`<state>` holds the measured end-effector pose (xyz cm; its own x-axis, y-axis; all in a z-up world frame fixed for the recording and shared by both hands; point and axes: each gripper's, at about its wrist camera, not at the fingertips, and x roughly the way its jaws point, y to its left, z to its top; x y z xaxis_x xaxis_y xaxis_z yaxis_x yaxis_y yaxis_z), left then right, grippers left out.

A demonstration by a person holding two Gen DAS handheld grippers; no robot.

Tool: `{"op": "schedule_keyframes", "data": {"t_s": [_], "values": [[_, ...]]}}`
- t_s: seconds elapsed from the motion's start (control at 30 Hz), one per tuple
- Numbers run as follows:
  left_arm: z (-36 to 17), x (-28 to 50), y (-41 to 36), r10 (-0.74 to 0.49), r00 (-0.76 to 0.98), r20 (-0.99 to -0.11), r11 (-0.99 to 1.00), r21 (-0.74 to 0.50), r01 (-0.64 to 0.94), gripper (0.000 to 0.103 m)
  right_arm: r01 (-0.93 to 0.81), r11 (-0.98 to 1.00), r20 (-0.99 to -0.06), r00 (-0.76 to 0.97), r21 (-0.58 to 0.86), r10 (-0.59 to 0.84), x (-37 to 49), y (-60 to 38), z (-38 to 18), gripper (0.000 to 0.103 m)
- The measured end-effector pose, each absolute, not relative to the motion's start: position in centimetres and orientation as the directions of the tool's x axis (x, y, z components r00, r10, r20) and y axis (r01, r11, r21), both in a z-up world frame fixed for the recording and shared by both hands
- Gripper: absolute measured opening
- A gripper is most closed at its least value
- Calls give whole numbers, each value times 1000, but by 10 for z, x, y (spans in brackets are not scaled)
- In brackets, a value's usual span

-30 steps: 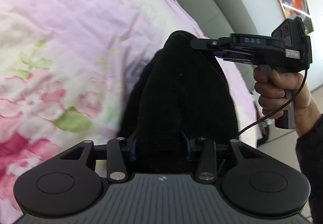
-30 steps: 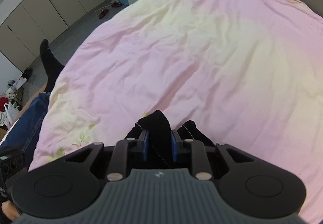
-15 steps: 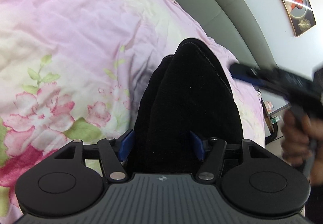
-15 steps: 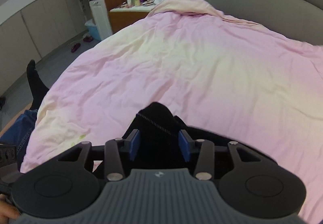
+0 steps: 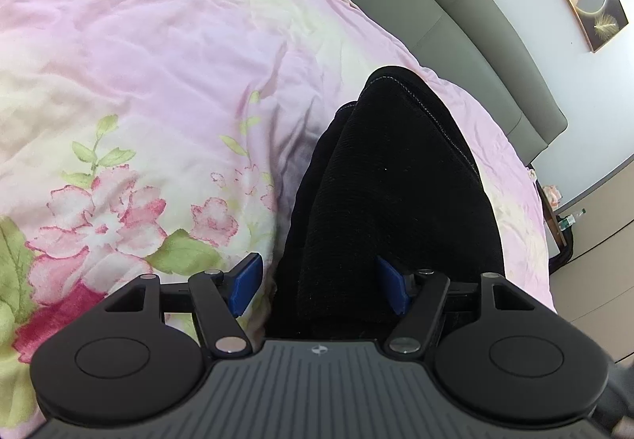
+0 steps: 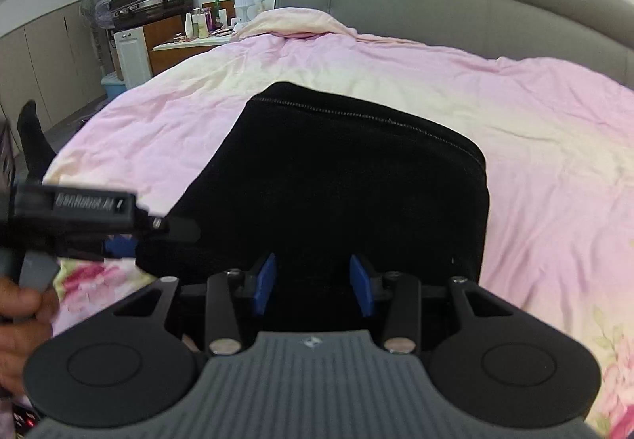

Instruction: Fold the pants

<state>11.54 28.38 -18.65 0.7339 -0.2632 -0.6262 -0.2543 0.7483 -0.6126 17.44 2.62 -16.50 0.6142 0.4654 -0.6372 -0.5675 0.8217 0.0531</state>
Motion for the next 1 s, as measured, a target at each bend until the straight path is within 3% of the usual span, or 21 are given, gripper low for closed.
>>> {"op": "schedule_keyframes", "data": {"t_s": [0.1,0.23,0.3,0.33,0.47,0.57,0.67,0.83,1.0], "values": [[-189,117,282,-265,733,-626,746,-615,-255,76,-579,815,-638,636,-23,435,146,24,-182,40],[-188,117,280,-271,736,-620,748,-617,-245,76,-556,828,-697,567,69,438,137,9,-208,40],[-185,114,281,-250,753,-608,744,-619,-253,74,-499,846,-803,418,189,426,144,0,-228,33],[-184,114,283,-239,751,-615,745,-612,-264,74,-460,857,-804,407,230,434,140,-9,-236,32],[-187,113,286,-260,744,-616,737,-624,-259,75,-561,811,-731,482,165,483,115,-15,-212,30],[-186,114,283,-250,740,-624,748,-610,-261,76,-565,822,-608,627,75,487,104,-16,-175,30],[-184,114,281,-246,738,-628,758,-599,-257,76,-539,842,-507,727,-5,463,113,-13,-150,40],[-181,111,281,-248,740,-625,766,-594,-246,76,-593,793,-534,719,-140,444,139,-15,-144,40],[-158,109,280,-213,762,-612,804,-552,-218,75,-764,591,-628,597,-258,498,140,-51,-160,37]]}}
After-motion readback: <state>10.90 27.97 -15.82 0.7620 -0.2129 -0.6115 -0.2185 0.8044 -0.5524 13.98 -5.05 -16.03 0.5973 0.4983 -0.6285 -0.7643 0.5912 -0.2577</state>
